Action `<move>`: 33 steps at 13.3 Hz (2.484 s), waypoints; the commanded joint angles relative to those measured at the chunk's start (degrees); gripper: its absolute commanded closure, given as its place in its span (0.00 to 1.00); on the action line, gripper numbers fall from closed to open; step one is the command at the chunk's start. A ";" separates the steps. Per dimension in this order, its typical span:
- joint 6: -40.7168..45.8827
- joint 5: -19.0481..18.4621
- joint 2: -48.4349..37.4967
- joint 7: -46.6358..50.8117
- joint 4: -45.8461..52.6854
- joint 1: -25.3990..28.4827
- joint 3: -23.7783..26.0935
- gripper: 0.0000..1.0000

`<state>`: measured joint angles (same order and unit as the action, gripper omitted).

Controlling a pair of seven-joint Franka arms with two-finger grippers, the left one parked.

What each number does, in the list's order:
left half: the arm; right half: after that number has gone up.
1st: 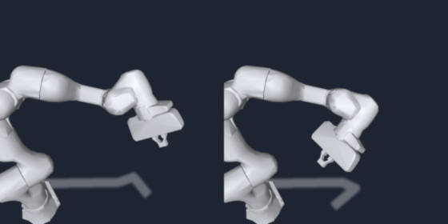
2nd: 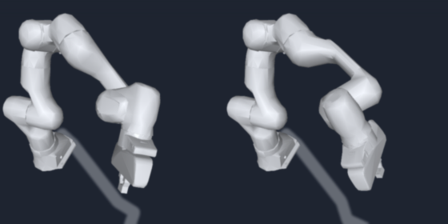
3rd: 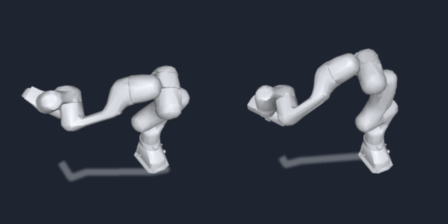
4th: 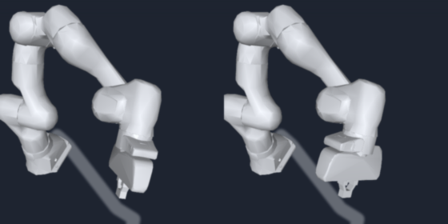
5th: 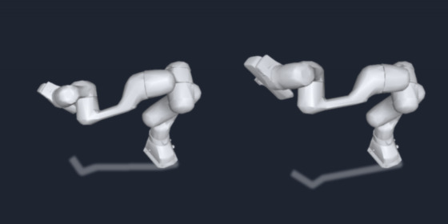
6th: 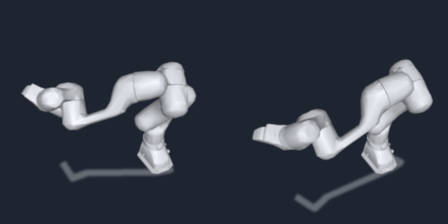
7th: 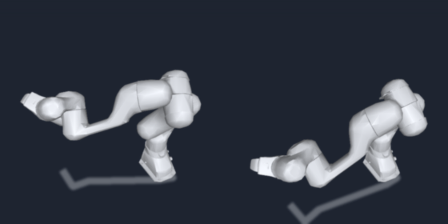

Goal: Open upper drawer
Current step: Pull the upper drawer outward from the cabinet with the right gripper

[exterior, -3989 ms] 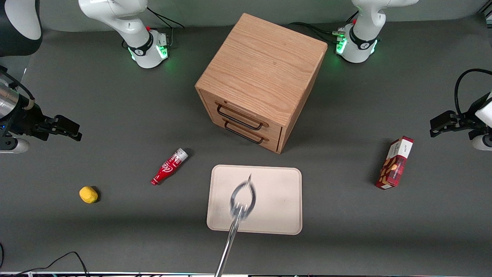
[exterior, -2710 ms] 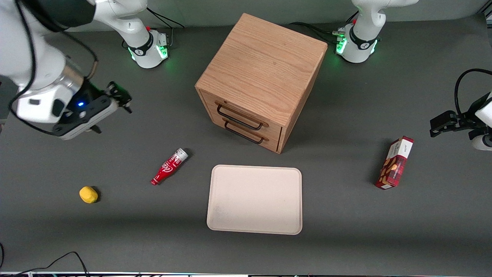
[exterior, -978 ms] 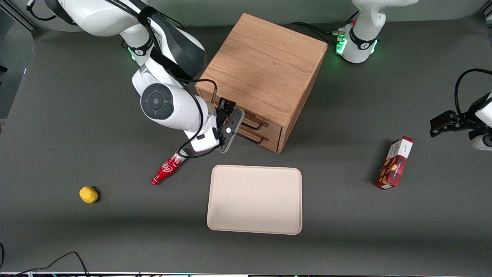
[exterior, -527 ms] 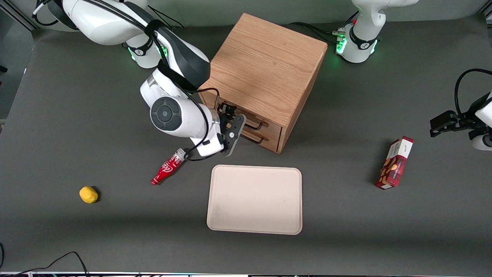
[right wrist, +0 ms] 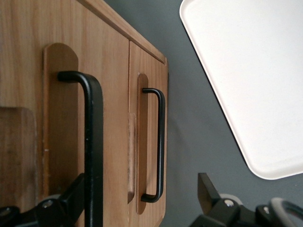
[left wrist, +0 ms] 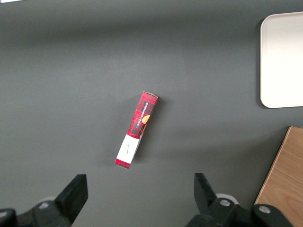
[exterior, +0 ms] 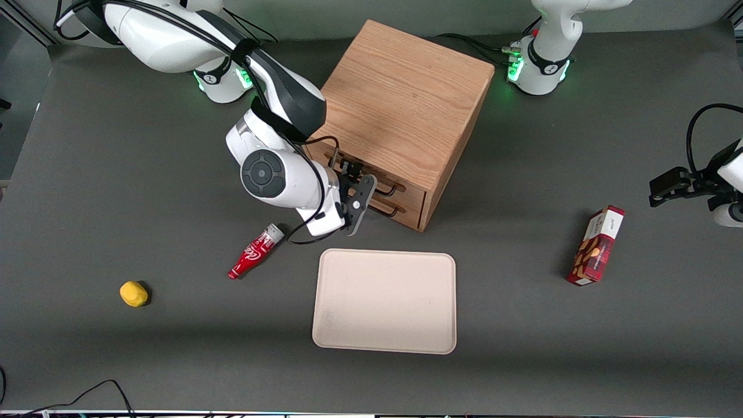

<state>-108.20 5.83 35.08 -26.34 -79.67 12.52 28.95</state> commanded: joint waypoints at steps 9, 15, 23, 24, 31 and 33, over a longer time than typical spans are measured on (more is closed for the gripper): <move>-1.22 -6.35 9.12 -5.30 12.95 -0.04 -3.28 0.00; -3.24 -6.27 10.27 -6.62 17.79 -0.30 -6.53 0.00; -4.56 -6.01 10.27 -6.53 19.11 -1.10 -7.42 0.00; -4.56 -5.74 10.18 -6.27 19.11 -1.18 -7.41 0.00; 0.00 0.32 3.51 -2.06 18.85 -2.15 -7.33 0.00; 3.33 0.06 -0.52 3.37 18.50 -2.85 -7.50 0.00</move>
<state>-108.09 5.02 39.21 -27.70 -59.84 10.38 21.61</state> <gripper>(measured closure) 0.000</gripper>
